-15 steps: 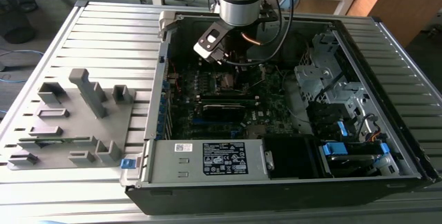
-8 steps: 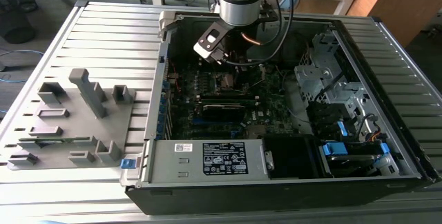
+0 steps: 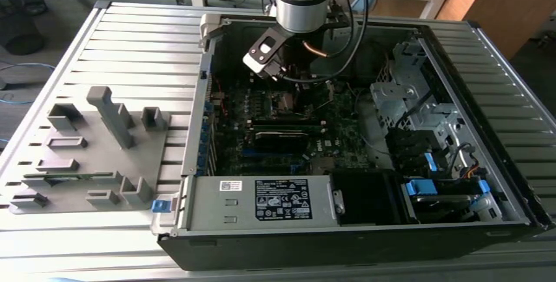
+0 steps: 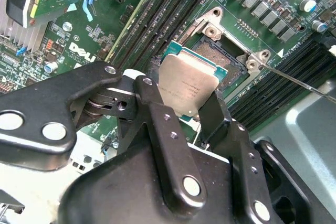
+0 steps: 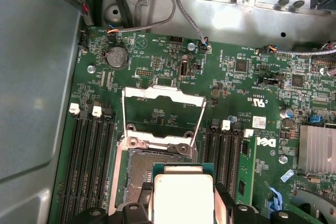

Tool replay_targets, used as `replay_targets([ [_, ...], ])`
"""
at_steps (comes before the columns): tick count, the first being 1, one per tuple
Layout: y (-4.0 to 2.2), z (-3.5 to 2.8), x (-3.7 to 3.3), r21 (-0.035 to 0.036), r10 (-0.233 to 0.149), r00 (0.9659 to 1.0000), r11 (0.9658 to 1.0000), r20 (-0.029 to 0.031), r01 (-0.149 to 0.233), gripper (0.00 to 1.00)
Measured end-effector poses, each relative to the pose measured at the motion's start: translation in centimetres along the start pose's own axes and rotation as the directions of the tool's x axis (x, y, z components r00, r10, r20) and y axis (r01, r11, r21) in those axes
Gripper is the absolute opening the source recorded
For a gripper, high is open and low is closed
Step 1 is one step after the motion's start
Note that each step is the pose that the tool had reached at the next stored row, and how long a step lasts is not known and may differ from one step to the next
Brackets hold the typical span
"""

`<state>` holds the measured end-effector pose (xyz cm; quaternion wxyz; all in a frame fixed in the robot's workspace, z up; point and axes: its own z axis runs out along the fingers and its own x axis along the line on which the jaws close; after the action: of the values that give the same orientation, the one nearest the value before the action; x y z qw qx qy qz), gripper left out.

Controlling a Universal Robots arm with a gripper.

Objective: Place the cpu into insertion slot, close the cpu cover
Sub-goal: 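Place the cpu into insertion slot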

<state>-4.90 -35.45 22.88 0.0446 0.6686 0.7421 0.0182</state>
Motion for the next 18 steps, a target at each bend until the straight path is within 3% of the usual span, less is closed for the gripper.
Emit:
replay_targets([
  [18,0.00,0.03,0.00,0.0008,0.020,0.9998,0.9998,0.0017,-0.020,0.54],
])
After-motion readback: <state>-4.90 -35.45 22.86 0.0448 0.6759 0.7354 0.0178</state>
